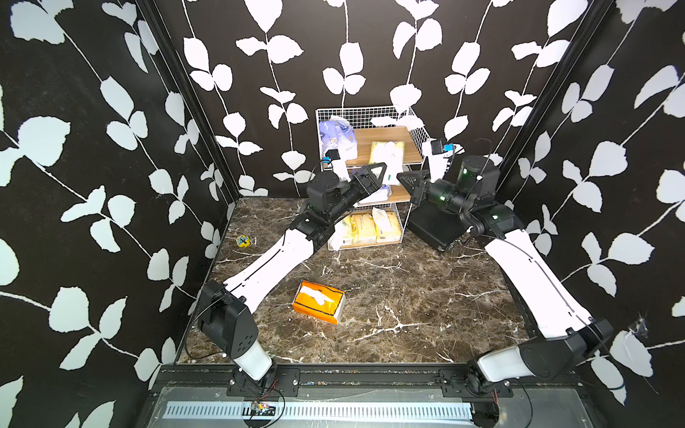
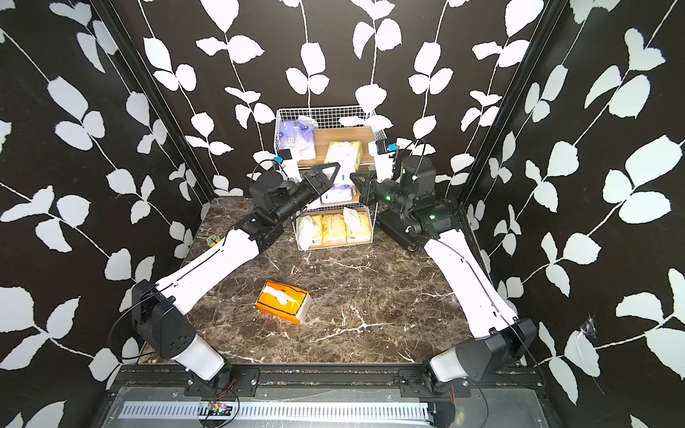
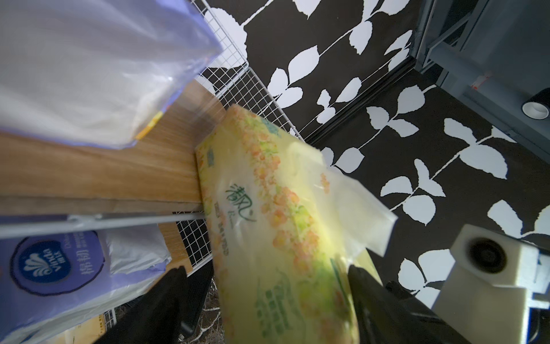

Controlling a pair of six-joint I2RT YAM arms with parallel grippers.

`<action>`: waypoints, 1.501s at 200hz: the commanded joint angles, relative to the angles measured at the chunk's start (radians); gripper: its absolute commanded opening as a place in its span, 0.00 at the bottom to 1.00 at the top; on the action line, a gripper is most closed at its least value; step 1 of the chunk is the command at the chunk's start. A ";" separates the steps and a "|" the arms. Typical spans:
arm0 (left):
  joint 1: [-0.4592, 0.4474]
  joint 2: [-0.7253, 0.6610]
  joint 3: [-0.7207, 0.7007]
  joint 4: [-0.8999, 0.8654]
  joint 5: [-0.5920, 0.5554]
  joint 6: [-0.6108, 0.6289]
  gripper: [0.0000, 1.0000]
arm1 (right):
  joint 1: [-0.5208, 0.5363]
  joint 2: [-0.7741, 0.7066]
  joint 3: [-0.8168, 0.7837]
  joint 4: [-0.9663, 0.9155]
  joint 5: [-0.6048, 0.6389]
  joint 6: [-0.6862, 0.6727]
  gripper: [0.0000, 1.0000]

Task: Remove the tissue boxes from the shelf
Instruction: Pick up a box of tissues from the shelf, then place the box of tissues at the center of the board.

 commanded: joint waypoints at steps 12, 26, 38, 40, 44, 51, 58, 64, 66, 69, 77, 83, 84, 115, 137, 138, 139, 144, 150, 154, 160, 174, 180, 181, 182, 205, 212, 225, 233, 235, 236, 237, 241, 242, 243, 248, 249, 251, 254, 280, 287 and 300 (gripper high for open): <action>-0.018 0.014 0.061 0.055 0.005 -0.003 0.64 | -0.005 -0.045 -0.042 0.082 -0.050 0.041 0.00; -0.027 0.013 0.068 0.055 0.009 0.002 0.57 | -0.005 -0.051 -0.052 0.088 -0.066 0.048 0.00; -0.035 0.005 0.062 0.058 0.008 0.007 0.47 | -0.005 -0.059 -0.059 0.095 -0.083 0.054 0.00; -0.035 0.003 0.061 0.058 0.007 0.008 0.46 | -0.005 -0.061 -0.061 0.097 -0.087 0.055 0.00; -0.037 -0.001 0.057 0.059 0.005 0.011 0.42 | -0.005 -0.065 -0.062 0.098 -0.091 0.056 0.00; -0.040 -0.012 0.050 0.057 0.001 0.015 0.37 | -0.005 -0.071 -0.068 0.100 -0.094 0.058 0.00; -0.043 -0.022 0.040 0.057 -0.003 0.016 0.35 | -0.005 -0.079 -0.073 0.101 -0.095 0.059 0.00; -0.044 -0.032 0.030 0.057 -0.009 0.017 0.34 | -0.005 -0.085 -0.079 0.103 -0.094 0.060 0.00; -0.044 -0.036 0.025 0.058 -0.010 0.017 0.34 | -0.005 -0.088 -0.081 0.104 -0.093 0.060 0.00; -0.046 -0.043 0.022 0.057 -0.014 0.019 0.32 | -0.003 -0.092 -0.083 0.103 -0.092 0.060 0.00; -0.046 -0.056 0.005 0.060 -0.020 0.019 0.29 | -0.003 -0.103 -0.089 0.106 -0.093 0.059 0.00; -0.046 -0.067 -0.005 0.061 -0.025 0.019 0.27 | -0.003 -0.111 -0.094 0.107 -0.094 0.060 0.00; -0.046 -0.068 -0.007 0.062 -0.025 0.020 0.27 | -0.004 -0.111 -0.094 0.106 -0.094 0.060 0.00; -0.046 -0.120 -0.055 0.037 -0.022 0.029 0.26 | -0.003 -0.152 -0.118 0.103 -0.099 0.053 0.25; -0.046 -0.170 -0.103 -0.006 -0.021 0.056 0.26 | -0.003 -0.192 -0.144 0.076 -0.067 0.030 0.62; -0.046 -0.173 -0.105 -0.008 -0.022 0.057 0.26 | -0.003 -0.193 -0.145 0.074 -0.065 0.028 0.63; -0.046 -0.175 -0.106 -0.010 -0.022 0.059 0.26 | -0.003 -0.195 -0.146 0.072 -0.063 0.027 0.63; -0.046 -0.188 -0.121 -0.021 -0.023 0.066 0.26 | -0.003 -0.206 -0.153 0.064 -0.055 0.019 0.66; -0.046 -0.205 -0.138 -0.034 -0.027 0.078 0.26 | -0.004 -0.219 -0.165 0.057 -0.043 0.011 0.70; -0.046 -0.217 -0.147 -0.049 -0.028 0.085 0.26 | -0.003 -0.229 -0.173 0.052 -0.033 0.005 0.72; -0.046 -0.232 -0.161 -0.069 -0.032 0.096 0.26 | -0.003 -0.245 -0.186 0.045 -0.014 -0.002 0.74; -0.046 -0.273 -0.201 -0.114 -0.035 0.120 0.26 | -0.003 -0.283 -0.217 0.029 0.043 -0.019 0.77; -0.046 -0.292 -0.225 -0.133 -0.037 0.125 0.26 | -0.004 -0.301 -0.233 0.022 0.071 -0.026 0.78; -0.046 -0.295 -0.230 -0.136 -0.037 0.127 0.26 | -0.004 -0.303 -0.235 0.021 0.075 -0.027 0.78; -0.046 -0.298 -0.234 -0.140 -0.038 0.128 0.26 | -0.004 -0.306 -0.239 0.020 0.081 -0.027 0.78; -0.046 -0.368 -0.353 -0.179 -0.046 0.138 0.26 | -0.005 -0.369 -0.294 -0.002 0.167 -0.039 0.80; -0.046 -0.386 -0.393 -0.187 -0.049 0.140 0.25 | -0.005 -0.385 -0.313 -0.003 0.174 -0.039 0.80; -0.046 -0.411 -0.465 -0.191 -0.047 0.136 0.24 | -0.003 -0.412 -0.350 -0.004 0.181 -0.035 0.80; -0.072 -0.423 -0.509 -0.187 -0.047 0.133 0.24 | -0.005 -0.429 -0.382 0.000 0.182 -0.030 0.80; -0.078 -0.427 -0.518 -0.187 -0.048 0.135 0.24 | -0.004 -0.432 -0.393 0.001 0.183 -0.030 0.80; -0.079 -0.428 -0.524 -0.186 -0.049 0.135 0.24 | -0.004 -0.434 -0.397 0.001 0.184 -0.029 0.80; -0.079 -0.429 -0.526 -0.185 -0.049 0.135 0.24 | -0.004 -0.437 -0.401 0.001 0.184 -0.029 0.81; -0.086 -0.433 -0.548 -0.184 -0.054 0.135 0.24 | -0.005 -0.443 -0.415 0.004 0.184 -0.028 0.81; -0.088 -0.434 -0.553 -0.184 -0.055 0.135 0.24 | -0.005 -0.445 -0.417 0.003 0.185 -0.027 0.81; -0.088 -0.435 -0.557 -0.185 -0.056 0.135 0.24 | -0.005 -0.446 -0.420 0.004 0.185 -0.026 0.81; -0.096 -0.439 -0.580 -0.185 -0.062 0.136 0.24 | -0.004 -0.456 -0.437 0.007 0.186 -0.025 0.81; -0.098 -0.440 -0.584 -0.185 -0.064 0.136 0.24 | -0.004 -0.458 -0.440 0.007 0.187 -0.024 0.81; -0.101 -0.441 -0.592 -0.183 -0.067 0.137 0.24 | -0.004 -0.462 -0.447 0.008 0.187 -0.024 0.81; -0.107 -0.441 -0.603 -0.184 -0.073 0.139 0.24 | -0.003 -0.466 -0.456 0.010 0.187 -0.025 0.81; -0.159 -0.437 -0.669 -0.189 -0.116 0.165 0.24 | -0.004 -0.502 -0.532 0.024 0.190 -0.018 0.81; -0.175 -0.431 -0.681 -0.192 -0.128 0.174 0.25 | -0.004 -0.507 -0.548 0.024 0.188 -0.018 0.81; -0.197 -0.416 -0.699 -0.205 -0.148 0.184 0.25 | -0.004 -0.516 -0.574 0.020 0.185 -0.017 0.81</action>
